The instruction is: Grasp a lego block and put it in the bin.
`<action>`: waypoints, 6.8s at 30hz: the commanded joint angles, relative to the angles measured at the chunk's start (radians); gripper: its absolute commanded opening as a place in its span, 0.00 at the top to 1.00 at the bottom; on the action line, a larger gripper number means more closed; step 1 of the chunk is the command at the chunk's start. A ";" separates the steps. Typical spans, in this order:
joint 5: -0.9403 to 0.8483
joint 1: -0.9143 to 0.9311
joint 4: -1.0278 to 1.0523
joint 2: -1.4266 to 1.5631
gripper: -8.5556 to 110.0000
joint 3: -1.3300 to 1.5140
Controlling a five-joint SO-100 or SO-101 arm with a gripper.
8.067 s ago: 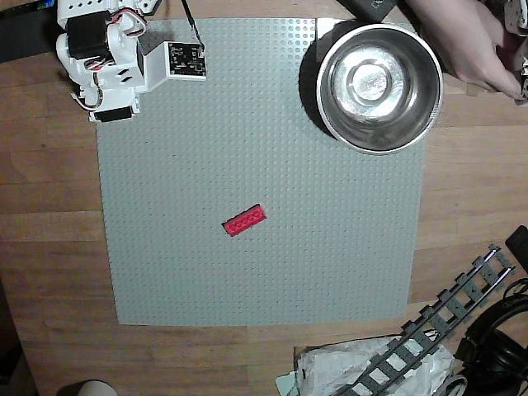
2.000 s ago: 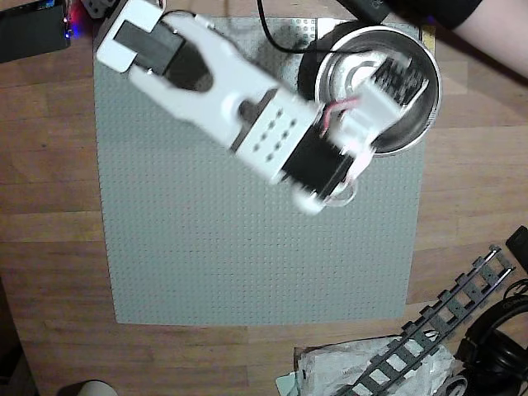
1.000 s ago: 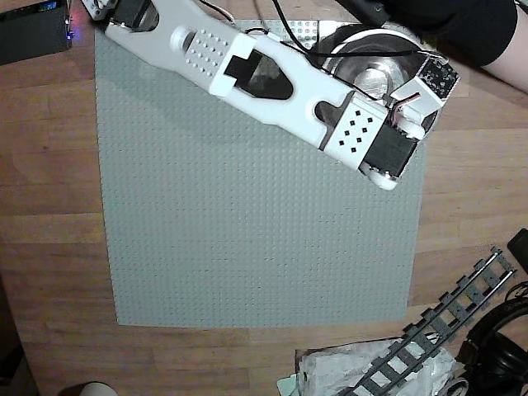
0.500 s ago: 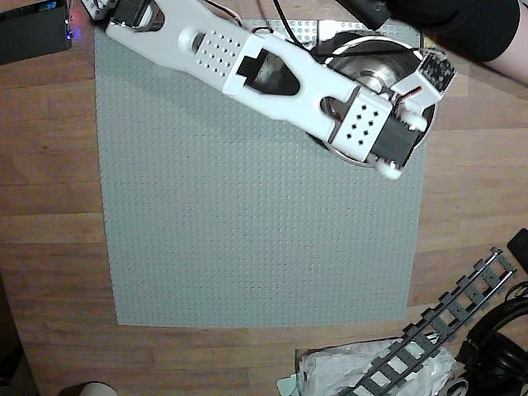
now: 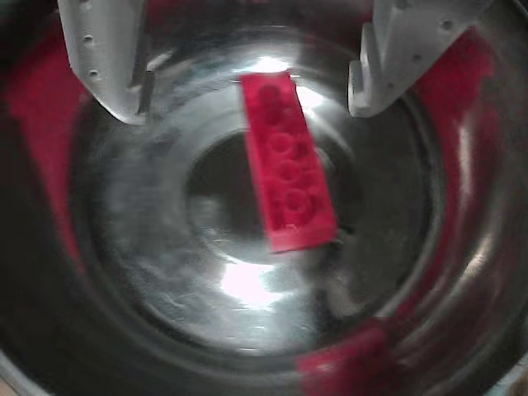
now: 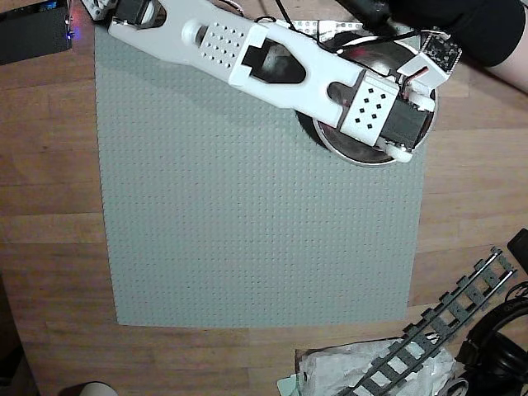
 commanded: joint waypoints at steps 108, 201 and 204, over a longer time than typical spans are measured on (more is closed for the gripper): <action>-0.327 1.126 -0.476 2.826 0.93 2.769; -0.321 1.135 -0.474 2.827 0.93 2.769; -0.321 1.135 -0.474 2.827 0.93 2.769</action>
